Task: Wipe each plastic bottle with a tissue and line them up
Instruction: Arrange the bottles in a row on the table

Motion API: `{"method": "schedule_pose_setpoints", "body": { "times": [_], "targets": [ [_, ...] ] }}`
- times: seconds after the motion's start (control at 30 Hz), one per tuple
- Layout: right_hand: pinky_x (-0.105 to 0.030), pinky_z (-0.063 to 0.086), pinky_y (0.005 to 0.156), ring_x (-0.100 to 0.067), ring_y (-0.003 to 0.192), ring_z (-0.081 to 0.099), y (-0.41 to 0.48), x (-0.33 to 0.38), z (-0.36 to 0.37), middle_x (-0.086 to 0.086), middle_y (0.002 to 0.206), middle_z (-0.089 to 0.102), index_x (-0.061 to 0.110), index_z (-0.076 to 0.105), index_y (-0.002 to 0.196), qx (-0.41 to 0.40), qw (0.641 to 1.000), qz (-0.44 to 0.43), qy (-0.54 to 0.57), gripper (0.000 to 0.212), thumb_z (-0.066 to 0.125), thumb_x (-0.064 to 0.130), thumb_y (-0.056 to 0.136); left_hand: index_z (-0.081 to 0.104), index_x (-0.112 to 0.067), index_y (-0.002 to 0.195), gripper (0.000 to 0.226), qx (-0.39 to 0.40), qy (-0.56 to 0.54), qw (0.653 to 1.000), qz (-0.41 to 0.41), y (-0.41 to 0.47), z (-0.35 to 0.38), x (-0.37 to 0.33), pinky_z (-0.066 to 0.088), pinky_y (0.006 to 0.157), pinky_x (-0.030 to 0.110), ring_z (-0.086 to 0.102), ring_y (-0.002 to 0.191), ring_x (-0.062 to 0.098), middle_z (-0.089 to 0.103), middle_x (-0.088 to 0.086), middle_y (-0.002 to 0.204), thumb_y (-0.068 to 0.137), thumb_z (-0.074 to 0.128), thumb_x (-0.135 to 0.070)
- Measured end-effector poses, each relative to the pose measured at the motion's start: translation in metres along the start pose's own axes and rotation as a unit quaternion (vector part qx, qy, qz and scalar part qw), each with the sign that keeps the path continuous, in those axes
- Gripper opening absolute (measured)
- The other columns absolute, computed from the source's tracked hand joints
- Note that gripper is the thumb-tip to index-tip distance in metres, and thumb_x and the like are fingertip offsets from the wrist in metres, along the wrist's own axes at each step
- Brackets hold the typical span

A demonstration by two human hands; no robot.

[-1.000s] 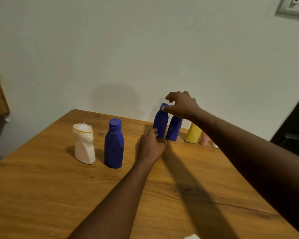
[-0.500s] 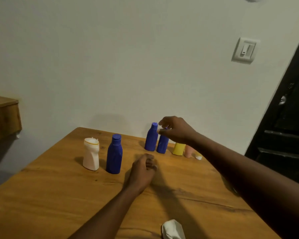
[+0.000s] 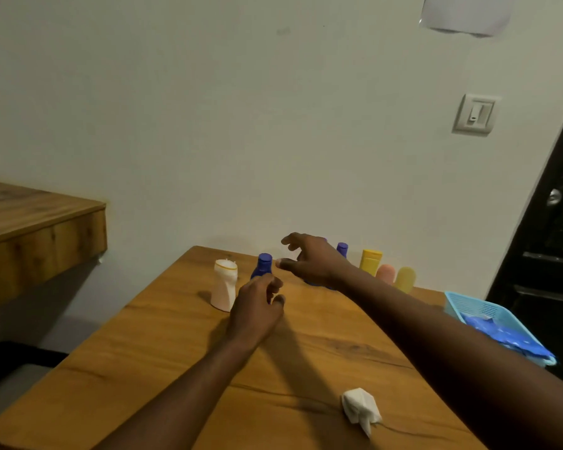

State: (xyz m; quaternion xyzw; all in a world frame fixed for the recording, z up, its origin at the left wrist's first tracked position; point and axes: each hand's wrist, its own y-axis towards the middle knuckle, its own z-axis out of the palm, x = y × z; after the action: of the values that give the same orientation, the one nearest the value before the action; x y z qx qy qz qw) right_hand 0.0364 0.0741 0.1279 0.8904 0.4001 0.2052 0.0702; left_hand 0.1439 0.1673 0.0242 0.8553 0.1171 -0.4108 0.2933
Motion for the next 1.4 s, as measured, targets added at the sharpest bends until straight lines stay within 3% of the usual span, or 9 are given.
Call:
{"method": "schedule_pose_setpoints", "body": {
  "times": [0.17, 0.3, 0.57, 0.7, 0.83, 1.03, 1.13, 1.4],
  "targets": [
    [-0.031, 0.052, 0.089, -0.02, 0.117, 0.061, 0.016, 0.006, 0.028, -0.004, 0.139, 0.058, 0.019, 0.047, 0.143, 0.006, 1.0, 0.0, 0.01, 0.064, 0.066, 0.051, 0.09, 0.066, -0.015, 0.11, 0.018, -0.006, 0.01, 1.0, -0.023, 0.004, -0.008, 0.026, 0.052, 0.095, 0.026, 0.064, 0.111, 0.015, 0.067, 0.001, 0.12, 0.094, 0.071, -0.009],
    [-0.029, 0.056, 0.085, -0.017, 0.106, 0.064, 0.026, 0.002, 0.048, -0.004, 0.124, 0.067, 0.017, 0.056, 0.133, -0.005, 0.999, -0.012, 0.036, 0.049, 0.067, 0.043, 0.093, 0.066, -0.015, 0.116, 0.024, 0.017, 0.007, 1.0, -0.021, 0.006, -0.002, 0.043, 0.053, 0.099, 0.029, 0.062, 0.117, 0.015, 0.066, 0.0, 0.125, 0.093, 0.072, -0.011],
    [-0.029, 0.059, 0.079, -0.015, 0.089, 0.067, 0.042, -0.025, 0.05, -0.001, 0.098, 0.069, 0.012, 0.065, 0.106, -0.048, 0.99, 0.012, 0.129, 0.027, 0.075, 0.026, 0.085, 0.065, -0.017, 0.116, 0.029, 0.024, -0.016, 0.999, -0.018, 0.027, 0.023, 0.058, 0.05, 0.09, 0.019, 0.063, 0.111, 0.011, 0.066, -0.001, 0.122, 0.09, 0.075, -0.013],
    [-0.021, 0.053, 0.071, -0.013, 0.086, 0.066, 0.059, -0.043, 0.035, 0.001, 0.092, 0.069, 0.011, 0.067, 0.109, -0.06, 0.983, 0.039, 0.17, 0.03, 0.077, 0.016, 0.081, 0.065, -0.021, 0.115, 0.03, 0.023, -0.04, 0.999, -0.017, 0.041, 0.041, 0.055, 0.05, 0.082, 0.015, 0.063, 0.107, 0.007, 0.064, -0.006, 0.121, 0.088, 0.078, -0.018],
    [-0.014, 0.045, 0.067, -0.008, 0.089, 0.065, 0.083, -0.065, 0.012, 0.006, 0.094, 0.071, 0.012, 0.066, 0.123, -0.056, 0.985, 0.053, 0.155, 0.044, 0.074, 0.015, 0.08, 0.066, -0.023, 0.109, 0.025, 0.014, -0.056, 0.998, 0.003, 0.062, 0.062, 0.051, 0.051, 0.079, 0.015, 0.063, 0.102, 0.006, 0.064, -0.007, 0.116, 0.088, 0.078, -0.019],
    [-0.016, 0.043, 0.069, -0.015, 0.101, 0.06, 0.121, -0.092, 0.002, -0.004, 0.115, 0.07, 0.007, 0.069, 0.122, -0.03, 0.996, 0.051, 0.071, 0.039, 0.07, 0.009, 0.083, 0.065, -0.021, 0.109, 0.02, 0.024, -0.048, 0.999, 0.003, 0.095, 0.092, 0.056, 0.056, 0.087, 0.023, 0.063, 0.103, 0.008, 0.064, -0.006, 0.112, 0.091, 0.075, -0.018],
    [-0.024, 0.044, 0.078, -0.016, 0.101, 0.061, 0.136, -0.098, 0.006, -0.005, 0.114, 0.07, 0.006, 0.069, 0.12, -0.018, 0.997, 0.05, 0.052, 0.036, 0.07, 0.01, 0.084, 0.061, -0.022, 0.118, 0.031, 0.04, -0.029, 0.999, -0.008, 0.11, 0.101, 0.063, 0.052, 0.091, 0.022, 0.062, 0.112, 0.011, 0.063, -0.003, 0.123, 0.091, 0.075, -0.017],
    [-0.026, 0.044, 0.076, -0.016, 0.096, 0.06, 0.16, -0.11, 0.026, -0.006, 0.109, 0.07, 0.004, 0.071, 0.116, 0.001, 0.998, 0.047, 0.033, 0.031, 0.07, 0.008, 0.085, 0.052, -0.023, 0.138, 0.056, 0.078, 0.001, 0.996, -0.044, 0.136, 0.119, 0.083, 0.043, 0.095, 0.023, 0.055, 0.126, 0.015, 0.053, -0.001, 0.143, 0.089, 0.078, -0.023]
  ]
}}
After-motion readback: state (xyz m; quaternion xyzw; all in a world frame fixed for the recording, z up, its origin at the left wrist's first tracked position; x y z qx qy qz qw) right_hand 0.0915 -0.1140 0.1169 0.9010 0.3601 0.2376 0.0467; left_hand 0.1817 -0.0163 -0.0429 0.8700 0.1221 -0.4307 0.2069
